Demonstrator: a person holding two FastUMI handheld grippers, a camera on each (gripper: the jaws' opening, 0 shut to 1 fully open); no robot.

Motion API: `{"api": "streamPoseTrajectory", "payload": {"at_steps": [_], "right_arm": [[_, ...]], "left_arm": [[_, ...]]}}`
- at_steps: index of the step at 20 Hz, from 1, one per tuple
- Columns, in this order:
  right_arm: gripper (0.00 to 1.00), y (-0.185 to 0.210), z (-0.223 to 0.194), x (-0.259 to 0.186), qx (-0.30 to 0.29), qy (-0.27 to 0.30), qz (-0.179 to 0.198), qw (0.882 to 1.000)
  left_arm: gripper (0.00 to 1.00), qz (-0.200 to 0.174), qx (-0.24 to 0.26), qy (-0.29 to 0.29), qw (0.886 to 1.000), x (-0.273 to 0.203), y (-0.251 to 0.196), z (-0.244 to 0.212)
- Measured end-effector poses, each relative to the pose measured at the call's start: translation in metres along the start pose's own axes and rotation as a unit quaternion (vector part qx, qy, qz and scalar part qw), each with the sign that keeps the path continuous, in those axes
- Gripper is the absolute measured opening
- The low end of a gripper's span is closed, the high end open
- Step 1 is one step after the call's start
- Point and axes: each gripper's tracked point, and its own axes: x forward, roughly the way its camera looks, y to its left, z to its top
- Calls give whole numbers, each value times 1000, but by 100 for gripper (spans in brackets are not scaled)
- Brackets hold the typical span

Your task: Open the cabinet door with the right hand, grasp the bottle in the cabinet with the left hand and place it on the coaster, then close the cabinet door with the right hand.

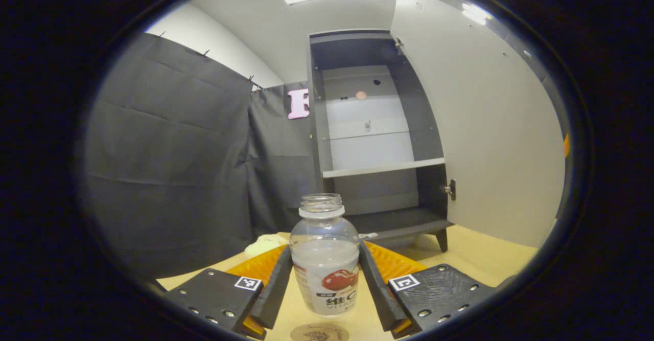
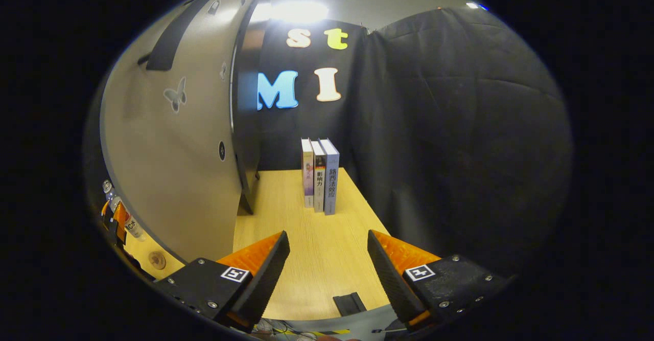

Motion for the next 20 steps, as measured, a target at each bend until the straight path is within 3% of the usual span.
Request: {"api": "streamPoseTrajectory", "payload": {"at_steps": [4,9,15,20], "right_arm": [[94,5,-16,3,-43,11,7,999],[96,17,-25,9,-62,26,17,998],[96,33,-27,17,-65,27,33,997],[96,35,-34,18,-71,36,41,996]], "left_arm": [[76,50,6,21,998,-19,20,-42],[75,85,-4,34,996,-32,32,-71],[73,86,3,33,996,-34,29,-70],[81,98,-4,23,995,-25,36,-59]]}}
